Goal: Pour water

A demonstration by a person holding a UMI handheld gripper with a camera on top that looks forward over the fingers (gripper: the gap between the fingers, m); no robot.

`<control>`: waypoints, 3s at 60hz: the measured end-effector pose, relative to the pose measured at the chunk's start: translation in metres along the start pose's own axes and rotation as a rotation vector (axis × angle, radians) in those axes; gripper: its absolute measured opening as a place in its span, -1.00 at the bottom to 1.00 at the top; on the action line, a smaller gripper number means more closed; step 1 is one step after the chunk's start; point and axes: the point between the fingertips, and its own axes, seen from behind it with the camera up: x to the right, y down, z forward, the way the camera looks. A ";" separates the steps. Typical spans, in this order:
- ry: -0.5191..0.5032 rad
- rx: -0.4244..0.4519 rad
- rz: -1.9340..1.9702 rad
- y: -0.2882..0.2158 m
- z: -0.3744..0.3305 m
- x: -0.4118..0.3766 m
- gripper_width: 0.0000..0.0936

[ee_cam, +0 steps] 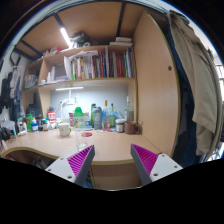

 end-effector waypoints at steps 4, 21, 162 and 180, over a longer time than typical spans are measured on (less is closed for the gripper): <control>-0.010 0.005 0.002 0.000 0.004 -0.004 0.73; -0.045 -0.001 -0.049 0.010 0.037 -0.033 0.72; 0.148 0.399 -2.448 -0.115 0.490 -0.322 -0.26; 0.026 0.267 -1.333 -0.128 0.490 -0.275 -0.27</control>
